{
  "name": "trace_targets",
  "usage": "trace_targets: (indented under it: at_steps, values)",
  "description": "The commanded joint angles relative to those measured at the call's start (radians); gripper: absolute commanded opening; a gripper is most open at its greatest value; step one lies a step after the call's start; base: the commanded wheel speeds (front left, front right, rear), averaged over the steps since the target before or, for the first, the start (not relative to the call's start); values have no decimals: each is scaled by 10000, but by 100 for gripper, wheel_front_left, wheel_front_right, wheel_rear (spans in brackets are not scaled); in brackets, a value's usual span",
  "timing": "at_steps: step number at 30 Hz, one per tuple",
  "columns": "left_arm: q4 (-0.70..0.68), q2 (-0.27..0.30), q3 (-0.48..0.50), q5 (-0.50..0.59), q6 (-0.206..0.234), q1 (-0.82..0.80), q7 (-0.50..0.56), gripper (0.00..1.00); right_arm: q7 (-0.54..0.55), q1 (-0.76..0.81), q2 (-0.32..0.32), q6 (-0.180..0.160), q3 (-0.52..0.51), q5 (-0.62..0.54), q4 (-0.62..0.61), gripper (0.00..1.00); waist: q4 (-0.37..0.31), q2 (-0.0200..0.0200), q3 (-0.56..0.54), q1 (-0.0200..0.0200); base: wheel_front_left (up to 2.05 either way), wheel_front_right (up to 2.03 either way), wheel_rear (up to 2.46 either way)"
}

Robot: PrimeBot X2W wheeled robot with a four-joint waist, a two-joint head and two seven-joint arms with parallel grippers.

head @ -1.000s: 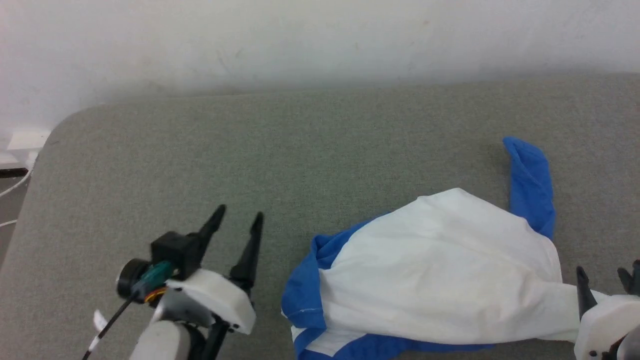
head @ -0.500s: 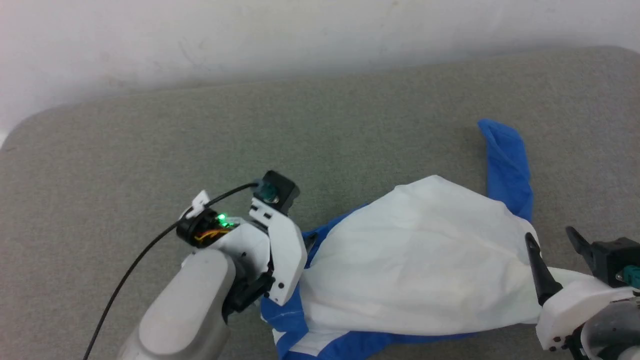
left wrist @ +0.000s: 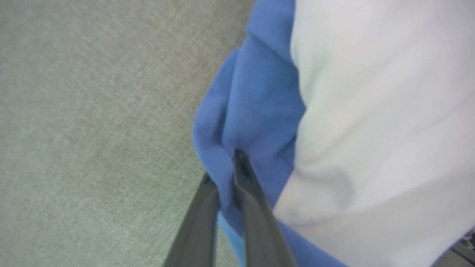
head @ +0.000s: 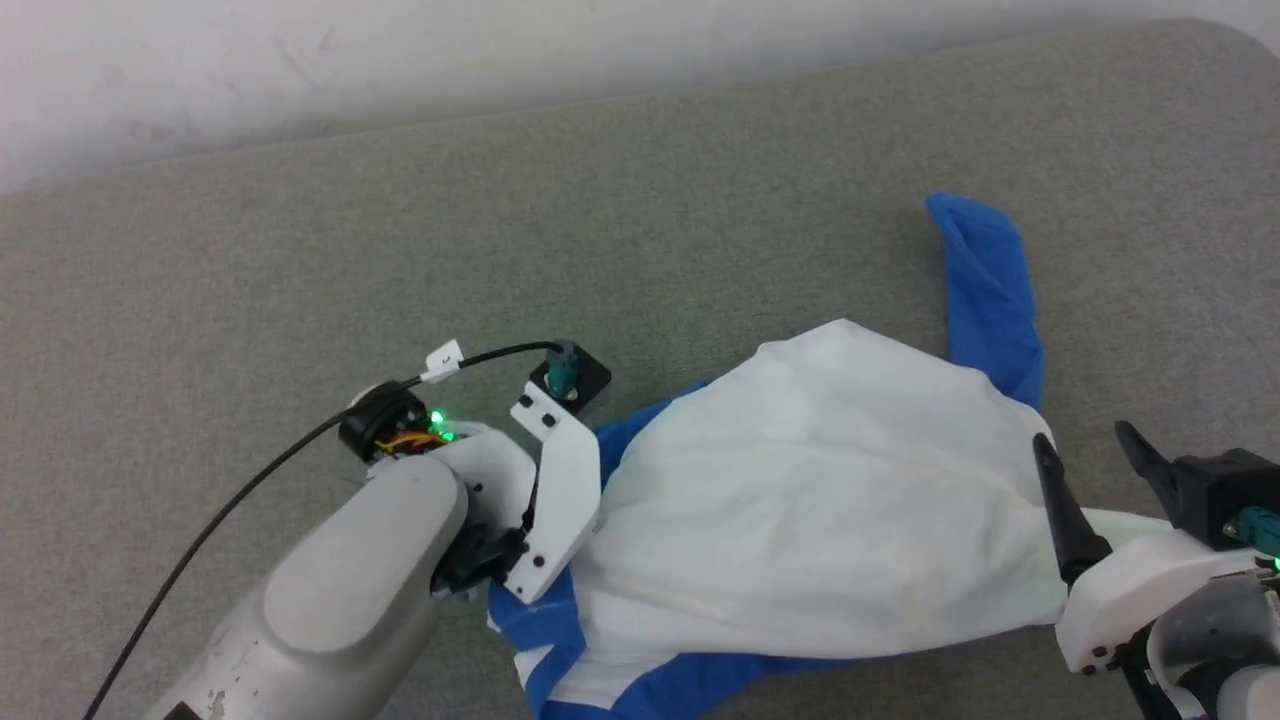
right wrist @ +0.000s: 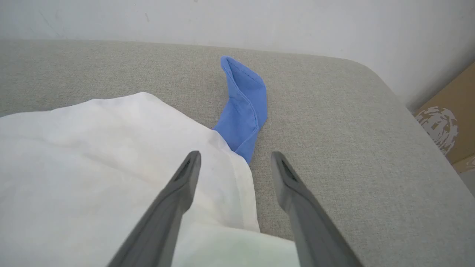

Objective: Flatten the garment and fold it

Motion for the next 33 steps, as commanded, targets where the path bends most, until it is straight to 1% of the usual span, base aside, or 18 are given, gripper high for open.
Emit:
trace_targets:
  at_steps: [1, 2, 5, 10, 13, 16, 21, 23, 25, 26, 27, 28, 31, 33]
  values:
    - [-5, 32, 18, 60, -40, -127, -168, 0, -75, -152, 34, -17, -5, 63, 0, 100, 84, 1, 16, -2, 0, 0, 0]
    - [-27, -11, 126, 144, 42, -186, -606, 0, -70, -154, 34, -17, -13, 60, -5, 100, 165, 1, 6, -2, 0, 0, 0]
    - [46, -166, 615, 367, 553, -324, -2007, 0, -44, -183, 9, -17, -5, 85, -43, 100, 394, 1, -72, -2, 0, 0, 0]
    - [338, -364, 1936, 402, 1842, -444, -4341, 0, 31, -180, -58, -17, -14, 143, -151, 100, 860, 1, -311, -2, 0, 0, 0]
    - [600, -241, 2774, 273, 2525, -346, -5389, 0, 93, -165, -105, -17, 5, 210, -230, 100, 1114, 1, -446, -2, 0, 0, 0]
    - [830, 68, 3574, 108, 3125, -8, -6201, 0, 153, -158, -127, -17, 4, 247, -311, 100, 1315, 1, -566, -2, 0, 0, 0]
    - [1070, 599, 4815, -401, 3920, 1218, -7113, 0, 223, -126, -111, -17, -41, 271, -449, 100, 1574, 1, -641, -2, 0, 0, 0]
    - [1134, 723, 5161, -617, 4120, 1873, -7318, 0, 256, -98, -104, -17, -26, 284, -496, 100, 1653, 1, -648, -2, 0, 0, 0]
    - [1120, 723, 5399, -865, 4198, 2522, -7475, 0, 300, -74, -98, -17, 14, 303, -535, 100, 1715, 1, -648, -2, 0, 0, 0]
    - [1105, 706, 5482, -972, 4215, 2813, -7537, 10, 328, -66, -110, -17, 51, 311, -545, 100, 1740, 1, -647, -2, 0, 0, 0]
    - [1059, 666, 5544, -1083, 4193, 3076, -7613, 58, 358, -63, -131, -17, 100, 324, -551, 100, 1765, 1, -647, -2, 0, 0, 0]
    - [975, 572, 5652, -1254, 4155, 3314, -7735, 100, 384, -65, -148, -17, 152, 343, -557, 100, 1791, 1, -650, -2, 0, 0, 0]
    - [542, 298, 5953, -1675, 3892, 3915, -8393, 100, 511, -103, -279, -17, 488, 430, -551, 100, 1848, 1, -661, -2, 0, 0, 0]
    - [131, 196, 6187, -1710, 3740, 4231, -9286, 100, 628, -171, -454, -17, 934, 525, -520, 100, 1881, 1, -666, -2, 0, 0, 0]
